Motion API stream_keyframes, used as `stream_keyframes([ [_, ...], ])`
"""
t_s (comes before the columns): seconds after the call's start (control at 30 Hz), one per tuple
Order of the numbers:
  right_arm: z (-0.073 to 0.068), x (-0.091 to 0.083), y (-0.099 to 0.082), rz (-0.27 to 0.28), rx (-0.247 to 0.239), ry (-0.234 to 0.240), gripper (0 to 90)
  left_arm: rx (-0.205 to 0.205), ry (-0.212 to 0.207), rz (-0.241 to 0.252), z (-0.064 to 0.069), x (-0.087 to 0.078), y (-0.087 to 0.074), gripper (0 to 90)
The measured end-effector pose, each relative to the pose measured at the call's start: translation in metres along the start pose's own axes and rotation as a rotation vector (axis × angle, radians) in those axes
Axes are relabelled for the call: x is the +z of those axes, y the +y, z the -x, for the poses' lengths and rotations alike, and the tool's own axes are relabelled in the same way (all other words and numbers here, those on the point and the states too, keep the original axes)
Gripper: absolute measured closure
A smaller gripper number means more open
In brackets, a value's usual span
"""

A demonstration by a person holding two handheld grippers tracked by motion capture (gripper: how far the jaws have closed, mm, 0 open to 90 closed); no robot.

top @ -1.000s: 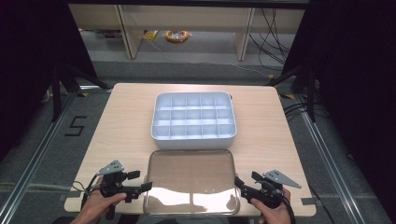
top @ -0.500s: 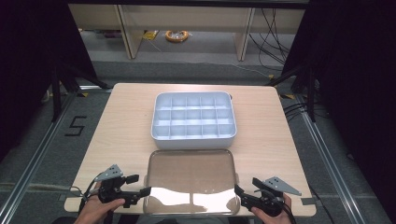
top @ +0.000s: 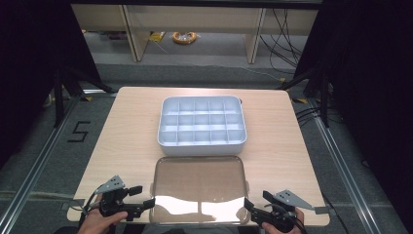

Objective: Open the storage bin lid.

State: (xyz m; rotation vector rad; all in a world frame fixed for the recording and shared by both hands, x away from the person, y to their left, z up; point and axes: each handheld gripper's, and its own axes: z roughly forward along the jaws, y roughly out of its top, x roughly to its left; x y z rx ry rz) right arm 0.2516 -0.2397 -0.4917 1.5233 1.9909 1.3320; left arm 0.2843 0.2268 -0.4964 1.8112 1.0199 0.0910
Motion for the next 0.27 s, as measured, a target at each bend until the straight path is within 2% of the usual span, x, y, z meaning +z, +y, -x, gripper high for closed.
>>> stream_keyframes([
  [0.03, -0.0025, -0.0032, -0.0002, -0.024, 0.029, -0.018, 20.3, -0.002, 0.001, 0.006, 0.0002, 0.0002, -0.0007, 19.5],
  [0.07, -0.0038, -0.0033, -0.0009, -0.027, 0.047, -0.012, 20.4, 0.001, 0.004, 0.001, 0.0, 0.0002, -0.0009, 19.5],
  [0.1, 0.0004, -0.0004, -0.002, 0.001, 0.001, -0.004, 20.4, -0.003, 0.016, 0.0, 0.001, 0.0005, -0.0012, 19.5],
  [0.13, 0.0004, -0.0007, -0.0022, -0.006, 0.003, 0.0, 20.4, -0.006, 0.009, -0.009, 0.0005, 0.0008, -0.0016, 19.5],
  [0.17, 0.0002, -0.0007, -0.0025, -0.01, 0.005, 0.008, 20.5, -0.029, 0.018, -0.015, 0.0019, 0.0003, -0.0027, 19.5],
  [0.2, -0.0008, -0.0009, -0.0024, -0.012, 0.023, 0.024, 20.6, -0.03, 0.02, -0.019, 0.0017, 0.0003, -0.0027, 19.6],
  [0.27, -0.0003, -0.0004, -0.0026, -0.02, 0.023, -0.002, 20.8, -0.032, 0.019, -0.02, 0.0014, -0.0002, -0.0021, 19.6],
])
